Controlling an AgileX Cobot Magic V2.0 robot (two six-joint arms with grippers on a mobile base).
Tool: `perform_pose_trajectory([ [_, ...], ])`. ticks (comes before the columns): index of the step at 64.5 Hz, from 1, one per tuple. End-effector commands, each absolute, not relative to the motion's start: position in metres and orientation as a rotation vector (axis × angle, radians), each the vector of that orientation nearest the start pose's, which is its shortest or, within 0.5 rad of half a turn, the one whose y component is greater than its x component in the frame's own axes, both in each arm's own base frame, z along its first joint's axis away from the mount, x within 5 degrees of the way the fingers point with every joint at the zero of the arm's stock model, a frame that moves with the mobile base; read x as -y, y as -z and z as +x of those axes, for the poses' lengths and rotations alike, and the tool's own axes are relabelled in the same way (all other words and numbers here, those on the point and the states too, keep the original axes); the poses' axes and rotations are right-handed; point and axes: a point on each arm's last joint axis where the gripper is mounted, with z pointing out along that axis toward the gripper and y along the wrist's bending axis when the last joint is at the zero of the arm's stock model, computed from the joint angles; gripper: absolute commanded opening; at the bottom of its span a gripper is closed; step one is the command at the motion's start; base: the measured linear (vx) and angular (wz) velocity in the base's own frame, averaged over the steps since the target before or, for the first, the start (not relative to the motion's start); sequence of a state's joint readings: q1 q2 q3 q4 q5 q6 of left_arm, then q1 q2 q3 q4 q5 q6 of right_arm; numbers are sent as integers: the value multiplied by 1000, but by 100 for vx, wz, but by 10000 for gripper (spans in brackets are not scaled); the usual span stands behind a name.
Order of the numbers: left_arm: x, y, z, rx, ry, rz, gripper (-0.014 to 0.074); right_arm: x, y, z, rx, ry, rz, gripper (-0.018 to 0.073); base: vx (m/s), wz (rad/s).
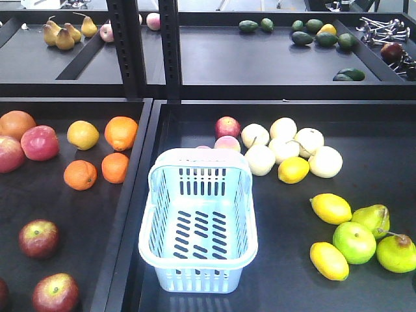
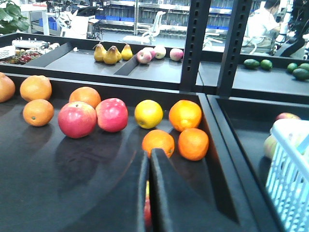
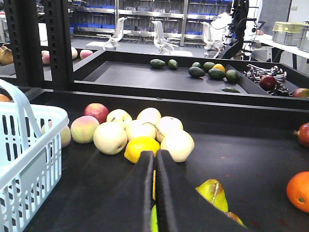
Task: Pick three apples into basket with both arms
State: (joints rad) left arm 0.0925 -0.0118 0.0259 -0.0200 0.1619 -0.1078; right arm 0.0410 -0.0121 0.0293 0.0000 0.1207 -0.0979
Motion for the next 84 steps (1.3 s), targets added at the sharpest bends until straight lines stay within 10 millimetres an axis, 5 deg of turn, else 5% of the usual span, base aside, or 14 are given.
perform_pose_trajectory([
  [1, -4, -199, 56, -1533, 113, -235, -6, -2, -196, 56, -1540, 50, -111, -4, 0, 0],
  [14, -4, -202, 55, -1445, 423, -510, -6, -2, -196, 56, -1540, 50, -111, -4, 0, 0],
  [31, -5, -207, 55, -1354, 595, -664, -6, -2, -196, 56, -1540, 50, -111, -4, 0, 0],
  [56, -5, -213, 54, -1045, 1214, -1188, -6, -2, -196, 56, -1540, 50, -111, -4, 0, 0],
  [69, -2, -279, 35, -968, 1216, -964, -6, -2, -196, 56, -1540, 50, -111, -4, 0, 0],
  [84, 4, -361, 7, -962, 916, -574, -6, -2, -196, 56, -1540, 50, -111, -4, 0, 0],
])
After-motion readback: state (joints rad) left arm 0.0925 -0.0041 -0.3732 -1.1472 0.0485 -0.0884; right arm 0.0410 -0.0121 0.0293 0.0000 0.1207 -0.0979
